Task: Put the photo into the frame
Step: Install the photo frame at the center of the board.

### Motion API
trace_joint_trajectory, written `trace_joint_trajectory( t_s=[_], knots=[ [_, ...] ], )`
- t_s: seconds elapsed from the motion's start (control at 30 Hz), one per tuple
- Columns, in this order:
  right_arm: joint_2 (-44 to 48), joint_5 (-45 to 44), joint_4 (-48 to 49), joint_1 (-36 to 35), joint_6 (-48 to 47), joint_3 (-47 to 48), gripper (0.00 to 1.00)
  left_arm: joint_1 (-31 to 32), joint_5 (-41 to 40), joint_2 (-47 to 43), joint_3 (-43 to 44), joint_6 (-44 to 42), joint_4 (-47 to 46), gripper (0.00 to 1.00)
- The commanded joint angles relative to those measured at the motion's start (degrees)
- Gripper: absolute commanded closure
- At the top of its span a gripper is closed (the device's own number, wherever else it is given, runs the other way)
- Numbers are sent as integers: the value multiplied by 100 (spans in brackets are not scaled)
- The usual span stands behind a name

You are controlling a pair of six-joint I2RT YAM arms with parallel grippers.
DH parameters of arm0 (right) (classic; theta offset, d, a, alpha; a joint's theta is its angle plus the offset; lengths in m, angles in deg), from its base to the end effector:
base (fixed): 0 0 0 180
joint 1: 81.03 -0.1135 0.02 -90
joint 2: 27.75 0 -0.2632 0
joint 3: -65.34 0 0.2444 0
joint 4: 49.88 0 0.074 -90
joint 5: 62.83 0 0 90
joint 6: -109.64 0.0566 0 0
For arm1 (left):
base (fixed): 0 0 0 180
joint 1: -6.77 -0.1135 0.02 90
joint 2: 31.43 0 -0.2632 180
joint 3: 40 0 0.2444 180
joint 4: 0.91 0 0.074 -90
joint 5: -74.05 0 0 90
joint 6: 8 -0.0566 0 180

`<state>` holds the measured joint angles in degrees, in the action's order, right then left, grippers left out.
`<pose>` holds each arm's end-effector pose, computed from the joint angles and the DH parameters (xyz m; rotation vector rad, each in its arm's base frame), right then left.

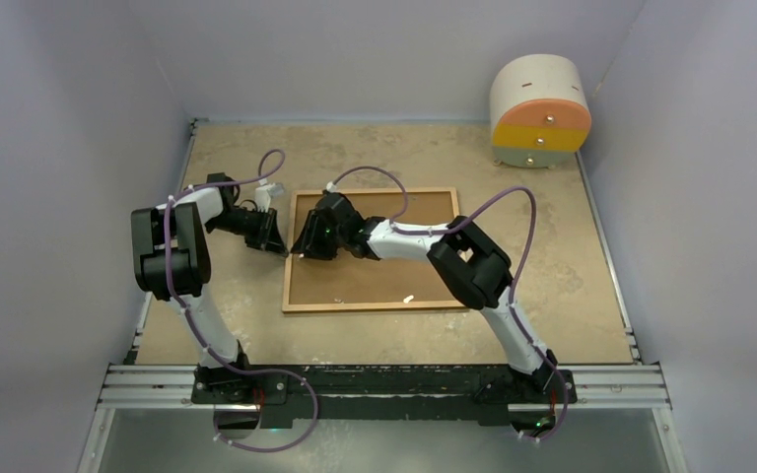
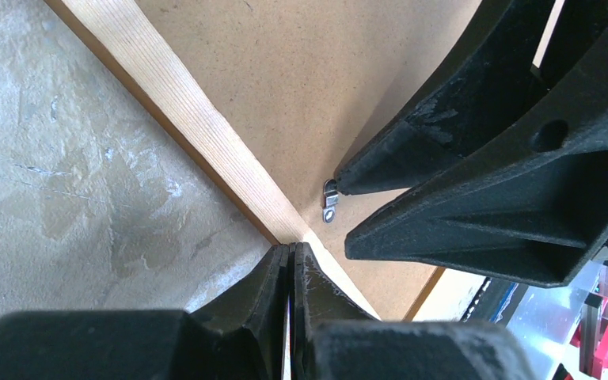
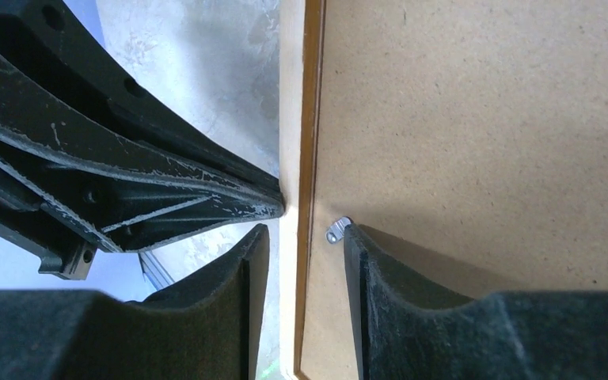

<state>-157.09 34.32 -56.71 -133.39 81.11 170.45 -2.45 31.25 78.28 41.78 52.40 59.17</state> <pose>0.3127 0.4170 0.1496 0.1061 2.3991 1.2181 0.3310 0.0117 0.1344 0.4859 2.5901 -1.0706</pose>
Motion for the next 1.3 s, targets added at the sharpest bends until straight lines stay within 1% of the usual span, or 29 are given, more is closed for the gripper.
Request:
trace_joint_trajectory(
  t_s=[0.0, 0.2, 0.53, 0.6, 0.8, 0.9, 1.27],
  knots=[
    [-211, 153, 13, 19, -54, 211, 58, 25, -58, -73, -42, -212, -90, 95],
    [-182, 402, 173, 23, 47, 136, 61, 25, -70, -81, -42, -246, -78, 96],
    [-438, 807, 194, 84, -113, 611, 61, 25, -62, -116, -51, -272, -56, 96],
    [-388, 813, 124, 153, -192, 677, 61, 25, -67, -116, -43, -281, -35, 96],
    [56, 707, 124, 376, -461, 363, 60, 25, -79, -160, -40, -333, 1, 97],
    [115, 750, 99, 411, -606, 328, 60, 25, -79, -161, -42, -329, -5, 97],
    [-398, 1145, 83, 267, -792, 674, 62, 25, -79, -156, -33, -301, -8, 99]
  ],
)
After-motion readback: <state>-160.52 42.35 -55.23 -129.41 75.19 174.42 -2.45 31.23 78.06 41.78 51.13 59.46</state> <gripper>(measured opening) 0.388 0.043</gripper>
